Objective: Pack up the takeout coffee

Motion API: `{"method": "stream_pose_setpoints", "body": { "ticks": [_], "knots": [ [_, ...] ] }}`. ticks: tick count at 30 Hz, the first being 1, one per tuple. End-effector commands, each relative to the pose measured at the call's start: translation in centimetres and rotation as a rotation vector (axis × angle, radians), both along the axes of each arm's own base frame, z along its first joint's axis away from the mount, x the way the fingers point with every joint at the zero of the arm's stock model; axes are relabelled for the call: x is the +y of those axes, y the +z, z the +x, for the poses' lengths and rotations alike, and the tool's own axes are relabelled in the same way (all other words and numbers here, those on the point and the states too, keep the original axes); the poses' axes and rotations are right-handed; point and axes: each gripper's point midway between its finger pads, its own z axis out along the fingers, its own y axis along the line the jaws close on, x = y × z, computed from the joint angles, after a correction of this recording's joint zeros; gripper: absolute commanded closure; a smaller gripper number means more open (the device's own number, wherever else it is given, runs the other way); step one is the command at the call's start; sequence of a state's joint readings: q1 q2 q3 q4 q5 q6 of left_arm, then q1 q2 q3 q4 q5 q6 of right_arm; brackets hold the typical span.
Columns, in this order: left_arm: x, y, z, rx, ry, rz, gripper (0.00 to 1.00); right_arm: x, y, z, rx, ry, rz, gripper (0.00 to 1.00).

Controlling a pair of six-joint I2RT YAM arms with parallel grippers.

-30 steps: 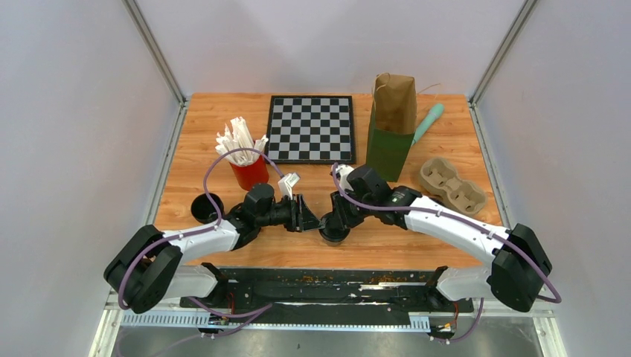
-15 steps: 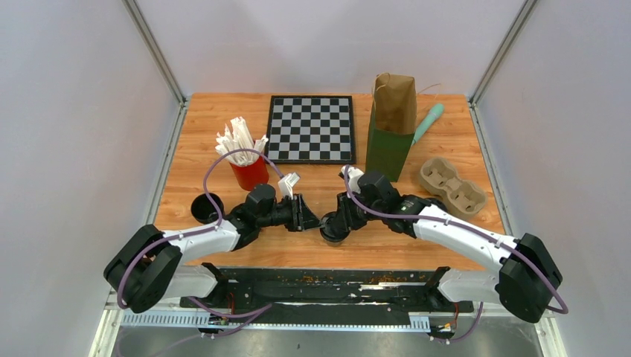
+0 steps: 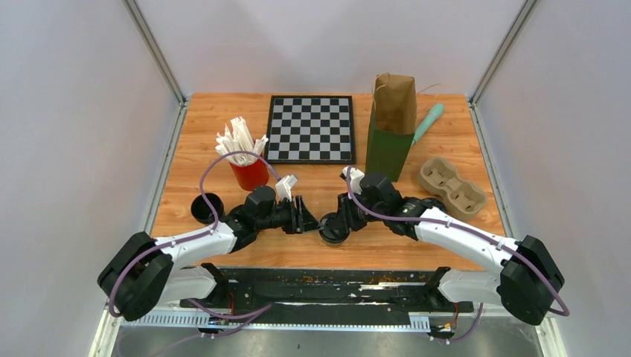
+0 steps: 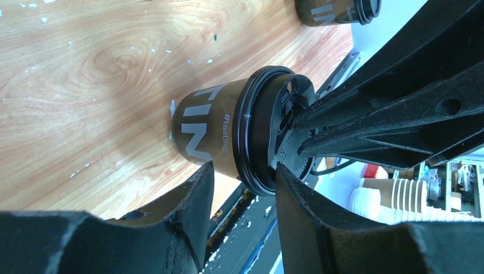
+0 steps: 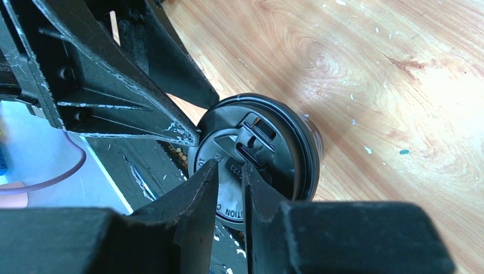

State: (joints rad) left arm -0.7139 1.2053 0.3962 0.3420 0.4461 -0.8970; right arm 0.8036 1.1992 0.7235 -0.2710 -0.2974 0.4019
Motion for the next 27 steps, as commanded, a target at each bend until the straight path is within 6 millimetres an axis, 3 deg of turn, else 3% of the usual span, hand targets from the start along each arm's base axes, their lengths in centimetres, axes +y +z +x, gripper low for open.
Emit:
{"method": "stream_pose_setpoints", "body": {
  "ticks": [1,6,17,23,27],
  "knots": [
    [1.0,-0.7,-0.5,0.005,-0.001,0.089,0.48,-2.6,-3.3,-1.9,0.104,0.008,-0.159,0.76],
    [0.3,0.6,0.2,-0.024,-0.005,0.053,0.44,-1.5,-1.1,-1.1,0.071,0.027,-0.125,0.75],
    [-0.4,0.1,0.5,-0.018,-0.032,0.054,0.47,-0.3,4.4,0.1,-0.008,0.044,-0.028,0.65],
    [-0.4,0.3,0.5,-0.031,-0.035,0.054,0.47,-0.9,5.5,0.3,-0.031,0.022,-0.018,0.63],
    [-0.6,0.6,0.5,-0.031,-0.045,0.042,0.46,-1.7,4.6,0.5,-0.027,0.001,-0.051,0.64]
  ]
}}
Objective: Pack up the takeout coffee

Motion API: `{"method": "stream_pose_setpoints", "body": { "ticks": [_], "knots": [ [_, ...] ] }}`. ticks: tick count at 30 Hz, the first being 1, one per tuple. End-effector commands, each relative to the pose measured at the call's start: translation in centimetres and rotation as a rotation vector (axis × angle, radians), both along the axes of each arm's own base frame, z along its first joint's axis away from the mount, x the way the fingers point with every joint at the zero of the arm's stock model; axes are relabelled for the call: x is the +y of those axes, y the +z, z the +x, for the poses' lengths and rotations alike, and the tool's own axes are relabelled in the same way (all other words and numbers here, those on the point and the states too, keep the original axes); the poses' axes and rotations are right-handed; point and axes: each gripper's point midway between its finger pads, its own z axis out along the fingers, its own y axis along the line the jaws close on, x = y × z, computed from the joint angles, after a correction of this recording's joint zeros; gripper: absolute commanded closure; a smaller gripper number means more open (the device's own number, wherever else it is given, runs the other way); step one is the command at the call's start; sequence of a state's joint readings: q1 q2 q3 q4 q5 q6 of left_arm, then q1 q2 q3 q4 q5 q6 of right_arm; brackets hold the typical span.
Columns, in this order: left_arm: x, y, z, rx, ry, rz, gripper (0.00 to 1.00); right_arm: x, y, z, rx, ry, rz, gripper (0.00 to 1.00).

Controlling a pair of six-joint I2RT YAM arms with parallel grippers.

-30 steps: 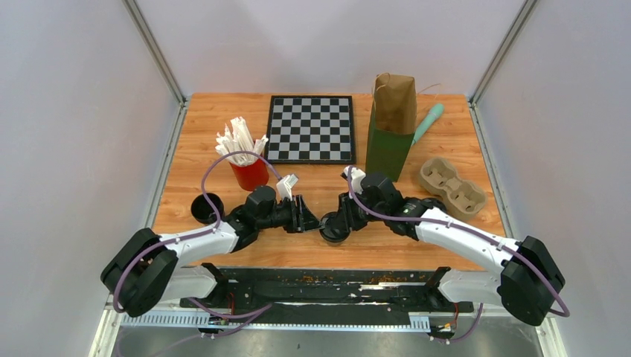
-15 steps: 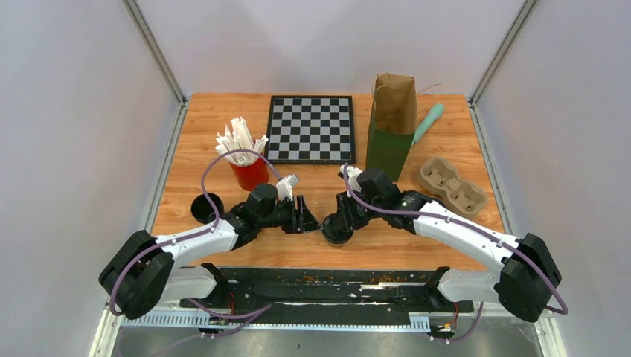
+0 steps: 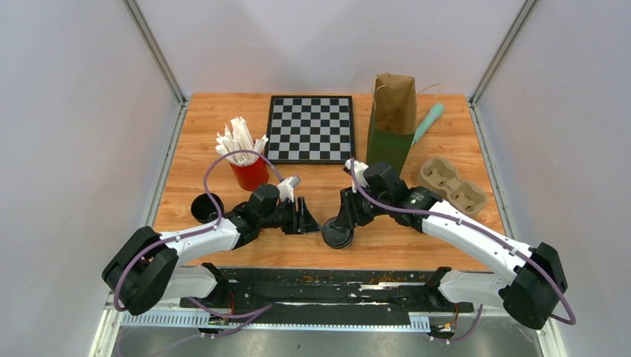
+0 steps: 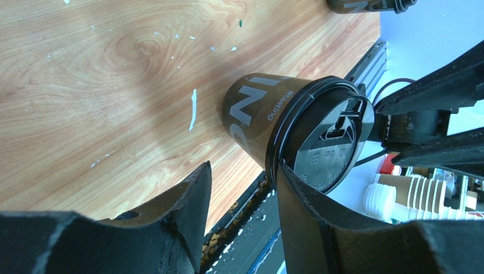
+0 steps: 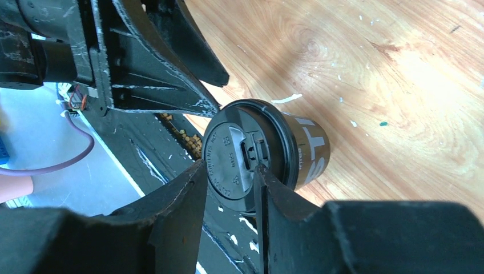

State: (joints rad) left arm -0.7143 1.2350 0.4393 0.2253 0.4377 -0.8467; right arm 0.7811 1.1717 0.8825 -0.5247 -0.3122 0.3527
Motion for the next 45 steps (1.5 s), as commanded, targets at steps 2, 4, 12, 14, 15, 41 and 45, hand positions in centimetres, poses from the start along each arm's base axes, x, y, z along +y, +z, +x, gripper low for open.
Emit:
{"method": "stream_pose_setpoints", "body": {
  "ticks": [2,4,12,14,15,41,45],
  "knots": [
    [-1.3,2.4,0.6,-0.061,-0.041,-0.061,0.46,-0.8,0.6,0.8,-0.038,-0.028,-0.020,0.64],
    [-1.5,2.7,0.5,-0.060,-0.045,-0.071,0.46,-1.1,0.1,0.8,-0.032,-0.035,-0.030,0.65],
    [-1.8,3.5,0.6,-0.071,-0.053,-0.090,0.46,-1.9,-1.4,0.8,-0.012,-0.056,-0.055,0.68],
    [-1.8,3.7,0.6,-0.073,-0.057,-0.096,0.45,-1.9,-1.4,0.8,-0.014,-0.056,-0.055,0.68],
    [-1.9,3.8,0.7,-0.077,-0.059,-0.101,0.44,-1.9,-1.3,0.8,-0.014,-0.056,-0.054,0.68],
    [-4.7,3.3,0.4,-0.061,-0.143,-0.094,0.45,-5.0,-2.0,1.3,-0.033,-0.114,-0.101,0.70],
    [-4.8,2.7,0.3,-0.050,-0.145,-0.081,0.51,-5.4,-3.2,1.2,-0.024,-0.125,-0.125,0.73]
  ]
}}
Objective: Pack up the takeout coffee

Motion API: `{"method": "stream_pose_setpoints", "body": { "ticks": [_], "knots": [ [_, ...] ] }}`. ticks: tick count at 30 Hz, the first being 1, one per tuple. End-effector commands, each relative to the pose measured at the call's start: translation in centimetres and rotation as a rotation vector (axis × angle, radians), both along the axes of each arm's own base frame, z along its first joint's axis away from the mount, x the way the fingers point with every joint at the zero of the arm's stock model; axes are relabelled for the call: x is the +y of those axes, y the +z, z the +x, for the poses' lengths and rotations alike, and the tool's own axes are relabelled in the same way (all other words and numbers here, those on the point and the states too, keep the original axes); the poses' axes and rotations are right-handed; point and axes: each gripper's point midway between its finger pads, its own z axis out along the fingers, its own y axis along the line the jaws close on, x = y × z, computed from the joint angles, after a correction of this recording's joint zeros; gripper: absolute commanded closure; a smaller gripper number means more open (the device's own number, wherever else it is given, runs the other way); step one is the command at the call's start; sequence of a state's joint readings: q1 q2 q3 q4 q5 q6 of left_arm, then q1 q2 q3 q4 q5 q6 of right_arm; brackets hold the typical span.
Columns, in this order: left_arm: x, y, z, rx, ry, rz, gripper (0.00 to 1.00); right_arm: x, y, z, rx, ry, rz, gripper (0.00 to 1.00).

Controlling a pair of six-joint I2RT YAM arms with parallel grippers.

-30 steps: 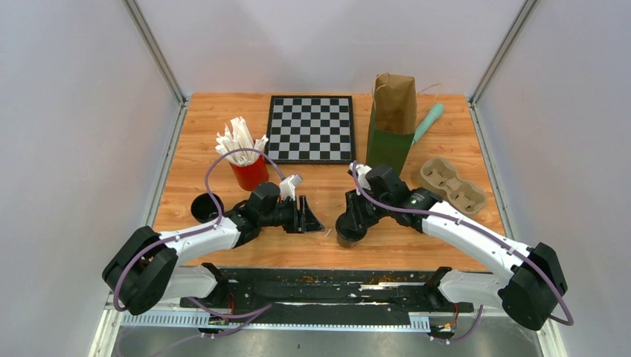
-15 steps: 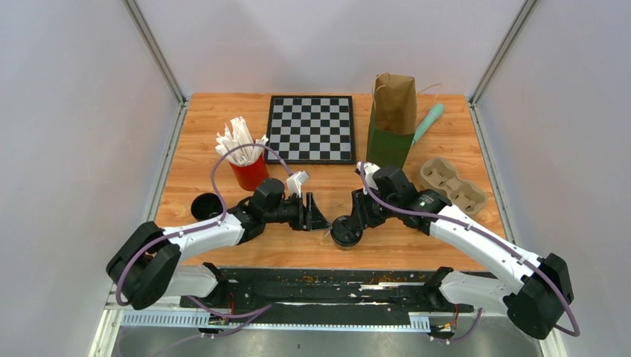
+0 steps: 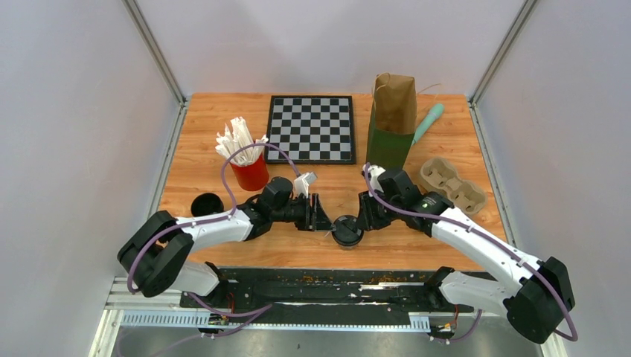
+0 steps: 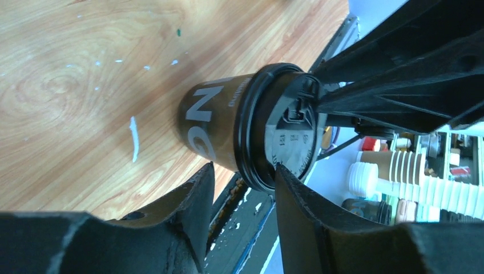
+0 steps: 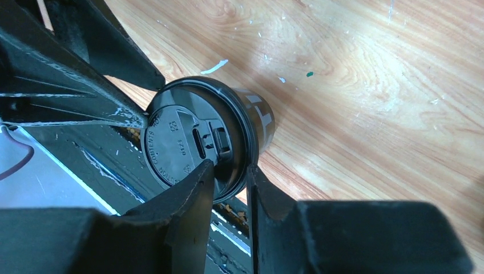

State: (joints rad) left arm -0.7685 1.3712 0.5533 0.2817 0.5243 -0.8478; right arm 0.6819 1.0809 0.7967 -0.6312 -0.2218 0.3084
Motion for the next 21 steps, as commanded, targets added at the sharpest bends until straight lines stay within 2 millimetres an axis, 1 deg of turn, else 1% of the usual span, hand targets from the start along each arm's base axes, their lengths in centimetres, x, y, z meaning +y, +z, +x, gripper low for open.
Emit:
{"method": "stream_pose_setpoints", "body": {
  "ticks": [1,3,5,7,10,13,15,18,20,21],
  "knots": [
    [-1.0,0.9,0.7,-0.052,-0.011,-0.019,0.53,0.0,-0.7,0.4,-0.022,0.004,-0.001,0.74],
    [-0.8,0.2,0.7,-0.043,0.002,0.000,0.55,-0.2,-1.3,0.1,-0.013,0.001,-0.004,0.76],
    [-0.7,-0.4,0.4,-0.033,0.012,0.008,0.58,-0.4,-2.4,-0.4,0.008,-0.003,-0.003,0.78],
    [-0.6,-0.8,0.2,-0.026,0.023,0.009,0.59,-0.5,-3.3,-0.9,0.028,-0.007,0.004,0.81],
    [-0.3,-1.5,0.0,-0.017,0.025,0.020,0.60,-0.7,-4.5,-1.5,0.059,-0.014,0.005,0.81],
    [0.5,-3.0,-0.1,-0.029,0.027,0.086,0.62,-1.0,-5.0,-1.9,0.068,-0.026,0.002,0.81],
    [1.0,-3.4,-0.2,-0.039,0.019,0.114,0.63,-1.2,-4.9,-1.9,0.064,-0.034,0.001,0.81],
    [1.1,-2.7,-0.2,-0.060,0.022,0.097,0.63,-1.2,-4.5,-1.9,0.053,-0.039,0.009,0.81],
    [0.6,-1.4,0.0,-0.074,0.023,0.061,0.62,-1.2,-3.9,-1.7,0.034,-0.032,0.009,0.78],
    [0.3,-0.6,0.1,-0.082,0.017,0.044,0.60,-1.1,-3.2,-1.4,0.019,-0.029,0.006,0.76]
  ]
}}
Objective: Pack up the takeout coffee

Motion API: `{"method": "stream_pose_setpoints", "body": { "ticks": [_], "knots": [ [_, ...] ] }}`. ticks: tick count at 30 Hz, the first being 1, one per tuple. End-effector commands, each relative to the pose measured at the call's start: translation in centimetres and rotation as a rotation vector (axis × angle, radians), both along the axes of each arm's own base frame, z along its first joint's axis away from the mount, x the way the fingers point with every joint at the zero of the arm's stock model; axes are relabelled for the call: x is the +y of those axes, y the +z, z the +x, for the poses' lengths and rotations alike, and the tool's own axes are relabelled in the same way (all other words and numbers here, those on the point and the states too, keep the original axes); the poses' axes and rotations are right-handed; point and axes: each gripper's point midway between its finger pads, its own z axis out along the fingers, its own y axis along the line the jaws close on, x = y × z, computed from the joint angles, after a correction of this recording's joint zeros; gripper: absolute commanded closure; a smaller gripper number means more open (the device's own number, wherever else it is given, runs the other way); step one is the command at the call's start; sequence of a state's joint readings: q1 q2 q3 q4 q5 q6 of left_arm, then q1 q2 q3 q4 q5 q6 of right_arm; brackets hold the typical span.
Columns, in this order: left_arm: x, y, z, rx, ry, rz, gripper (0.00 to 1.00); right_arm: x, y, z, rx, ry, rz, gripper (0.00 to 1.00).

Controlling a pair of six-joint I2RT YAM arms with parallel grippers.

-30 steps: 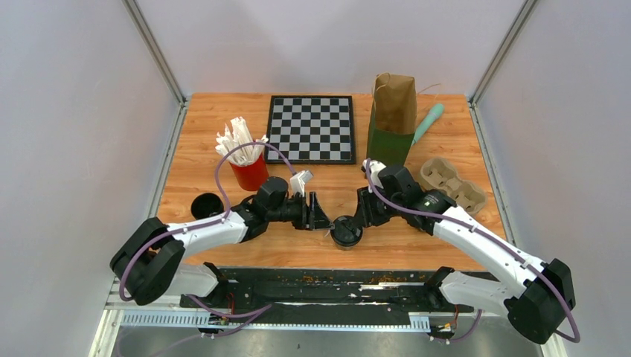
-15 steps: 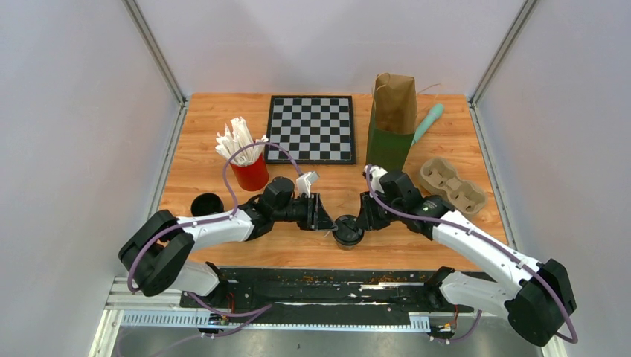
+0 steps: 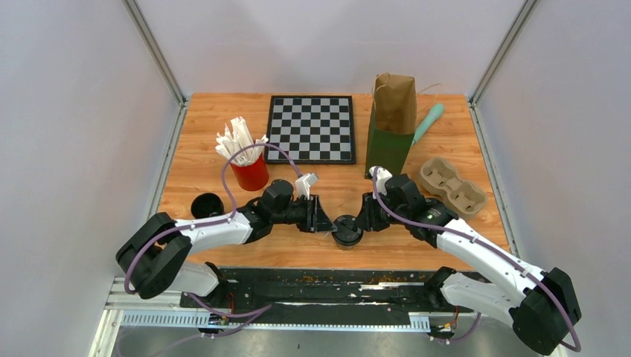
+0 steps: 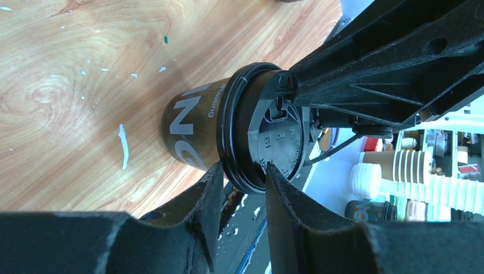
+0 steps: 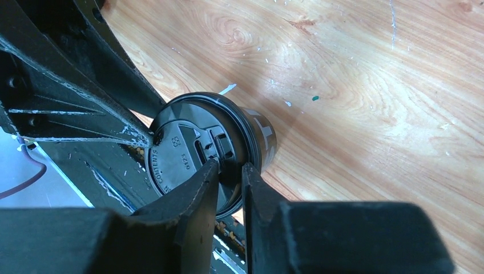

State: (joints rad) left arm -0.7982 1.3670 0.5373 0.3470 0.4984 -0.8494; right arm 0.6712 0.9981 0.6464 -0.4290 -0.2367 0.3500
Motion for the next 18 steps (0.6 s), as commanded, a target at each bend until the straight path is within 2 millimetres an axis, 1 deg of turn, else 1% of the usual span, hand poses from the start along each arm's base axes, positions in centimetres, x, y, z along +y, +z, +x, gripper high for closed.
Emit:
{"method": "stream_pose_setpoints", "body": {
  "ticks": [1,3,4,6,8,9,11,12,13,14,17,18],
  "knots": [
    [0.7,-0.2,0.6,-0.049,0.019,0.063,0.57,-1.6,-1.6,-1.5,0.079,0.005,-0.105,0.74],
    [0.5,1.0,0.8,-0.069,0.000,0.077,0.51,-1.4,0.1,-0.8,0.044,0.016,-0.114,0.67],
    [0.3,2.1,1.3,-0.105,-0.003,0.075,0.49,-1.4,1.1,-0.4,0.025,0.016,-0.115,0.65],
    [0.7,3.4,1.7,-0.149,-0.004,0.114,0.46,-1.4,2.8,0.2,-0.010,0.015,-0.124,0.60],
    [1.2,4.9,2.2,-0.196,0.005,0.147,0.43,-1.6,3.9,0.4,-0.027,0.017,-0.136,0.56],
    [1.4,6.2,2.7,-0.231,0.014,0.154,0.43,-1.7,4.3,0.5,-0.029,0.016,-0.141,0.53],
    [2.1,8.1,3.2,-0.291,0.041,0.171,0.43,-1.6,4.7,0.3,-0.018,0.017,-0.140,0.43],
    [2.7,9.0,3.5,-0.325,0.059,0.188,0.42,-1.5,5.0,0.3,-0.018,0.022,-0.135,0.36],
    [3.5,10.4,3.6,-0.364,0.082,0.196,0.40,-1.3,5.3,0.3,-0.022,0.020,-0.130,0.31],
    [4.4,11.4,4.1,-0.404,0.118,0.220,0.38,-1.2,5.5,0.3,-0.027,0.017,-0.131,0.28],
    [7.4,14.3,4.4,-0.512,0.200,0.275,0.30,-0.8,6.0,0.5,-0.048,0.010,-0.145,0.21],
    [8.4,15.2,4.5,-0.542,0.228,0.294,0.27,-0.7,6.0,0.5,-0.051,0.010,-0.151,0.16]
  ]
}}
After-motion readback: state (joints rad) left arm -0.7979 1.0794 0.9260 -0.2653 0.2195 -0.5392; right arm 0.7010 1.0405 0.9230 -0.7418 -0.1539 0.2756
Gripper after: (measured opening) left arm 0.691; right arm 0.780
